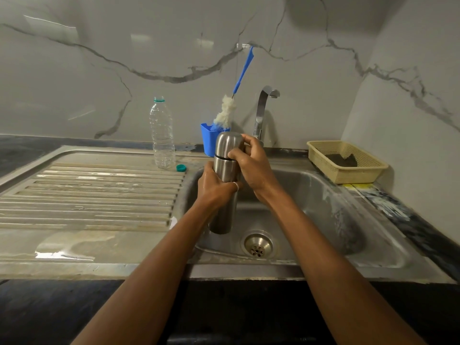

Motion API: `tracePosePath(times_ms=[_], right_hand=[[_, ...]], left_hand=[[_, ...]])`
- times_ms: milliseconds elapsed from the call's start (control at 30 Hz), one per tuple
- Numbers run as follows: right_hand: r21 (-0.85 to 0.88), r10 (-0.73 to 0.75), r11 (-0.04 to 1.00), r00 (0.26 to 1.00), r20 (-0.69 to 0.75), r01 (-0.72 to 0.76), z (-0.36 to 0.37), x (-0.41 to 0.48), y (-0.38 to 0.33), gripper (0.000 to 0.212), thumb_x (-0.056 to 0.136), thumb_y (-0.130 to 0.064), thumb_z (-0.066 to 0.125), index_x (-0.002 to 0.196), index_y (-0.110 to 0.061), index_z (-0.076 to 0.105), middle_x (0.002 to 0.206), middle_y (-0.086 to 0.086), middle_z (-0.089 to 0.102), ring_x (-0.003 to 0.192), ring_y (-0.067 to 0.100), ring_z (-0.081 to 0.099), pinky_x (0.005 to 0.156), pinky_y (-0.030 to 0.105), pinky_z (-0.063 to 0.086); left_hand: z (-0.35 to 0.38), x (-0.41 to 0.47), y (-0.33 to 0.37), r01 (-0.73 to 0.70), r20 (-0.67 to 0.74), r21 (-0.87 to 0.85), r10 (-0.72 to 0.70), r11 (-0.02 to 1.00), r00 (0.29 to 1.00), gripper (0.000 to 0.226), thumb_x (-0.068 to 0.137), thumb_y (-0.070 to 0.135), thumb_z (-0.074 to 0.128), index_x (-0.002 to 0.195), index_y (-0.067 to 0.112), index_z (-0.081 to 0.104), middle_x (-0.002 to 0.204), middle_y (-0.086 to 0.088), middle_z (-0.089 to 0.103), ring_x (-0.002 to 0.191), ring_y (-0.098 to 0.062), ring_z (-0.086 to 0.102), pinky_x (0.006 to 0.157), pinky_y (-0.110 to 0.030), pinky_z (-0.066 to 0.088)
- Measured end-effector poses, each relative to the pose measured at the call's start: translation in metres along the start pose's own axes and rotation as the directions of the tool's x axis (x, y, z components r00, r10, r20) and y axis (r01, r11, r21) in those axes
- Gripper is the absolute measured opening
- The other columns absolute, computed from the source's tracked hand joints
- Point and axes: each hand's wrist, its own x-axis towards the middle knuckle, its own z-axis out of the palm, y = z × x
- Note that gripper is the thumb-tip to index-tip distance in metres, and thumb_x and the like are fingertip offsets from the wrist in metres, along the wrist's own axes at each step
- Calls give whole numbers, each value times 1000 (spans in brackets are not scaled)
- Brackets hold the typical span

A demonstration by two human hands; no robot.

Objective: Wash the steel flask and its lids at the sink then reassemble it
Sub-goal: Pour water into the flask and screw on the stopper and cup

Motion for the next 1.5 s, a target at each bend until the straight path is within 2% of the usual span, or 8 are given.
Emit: tracePosePath(times_ms=[167, 333, 500, 633, 800, 1067, 1267, 1500], right_hand=[[-86, -48, 995, 997, -54, 43, 5, 0, 3, 63, 82, -27, 84, 128, -24, 40, 119, -5, 59, 100, 6, 65, 87, 28, 59], [9, -1, 1000, 1000, 4, 1, 1, 0, 4, 47, 94, -19, 67, 137, -14, 47, 128, 3, 64, 112, 17, 66, 86, 28, 58], [-92, -63, 994, 997, -46, 59, 2, -2, 6, 60, 83, -28, 83, 130, -21, 46, 122, -3, 62, 105, 8, 66, 86, 26, 59], [13, -11, 1000, 1000, -18, 11, 0, -1, 6, 50, 93, -17, 69, 137, -14, 47, 127, 4, 64, 109, 14, 66, 80, 21, 57], [-93, -73, 993, 997, -30, 70, 2, -3, 6, 51, 89, -26, 77, 129, -22, 45, 124, -3, 60, 104, 8, 64, 82, 25, 59], [-49, -36, 998, 999, 2, 36, 0, -1, 8, 49, 94, -15, 68, 138, -16, 47, 130, 3, 63, 111, 13, 65, 79, 20, 57], [-7, -38, 999, 999, -14, 38, -1, 0, 9, 55, 89, -21, 77, 133, -18, 45, 126, 2, 62, 108, 13, 66, 86, 26, 58], [15, 10, 1000, 998, 69, -11, -5, 3, 10, 51, 92, -19, 73, 138, -14, 52, 123, 2, 68, 110, 15, 68, 92, 35, 59]], left_hand=[[1, -3, 3, -5, 3, 21, 5, 1000, 1000, 71, 81, 7, 77, 140, 14, 38, 109, 1, 51, 85, -8, 53, 72, -20, 43], [-2, -1, 1, 0, 2, -9, 0, 1000, 1000, 74, 77, 12, 83, 137, 17, 40, 111, 0, 55, 96, -14, 58, 80, -28, 47], [0, -2, 1, -1, -6, 6, 1, 1000, 1000, 71, 80, 10, 79, 138, 17, 40, 107, 2, 52, 96, -13, 58, 79, -27, 47], [0, 0, -2, 2, -5, -3, -2, 1000, 1000, 72, 77, 12, 82, 136, 18, 41, 104, 5, 54, 85, -7, 56, 67, -17, 42], [0, -1, -1, 8, -5, -5, -8, 1000, 1000, 71, 81, 9, 78, 139, 17, 39, 112, -2, 54, 91, -11, 56, 78, -27, 46], [0, 0, -3, 3, -11, -15, -3, 1000, 1000, 71, 79, 11, 80, 137, 18, 39, 96, 11, 50, 82, -6, 54, 64, -17, 40], [-1, 1, -4, -2, 3, -61, 2, 998, 1000, 74, 77, 11, 82, 136, 20, 39, 106, 4, 55, 99, -16, 61, 86, -35, 55], [0, 3, -7, -17, 4, -75, 18, 997, 1000, 69, 74, 15, 85, 123, 27, 38, 101, 8, 56, 92, -10, 61, 75, -27, 52]])
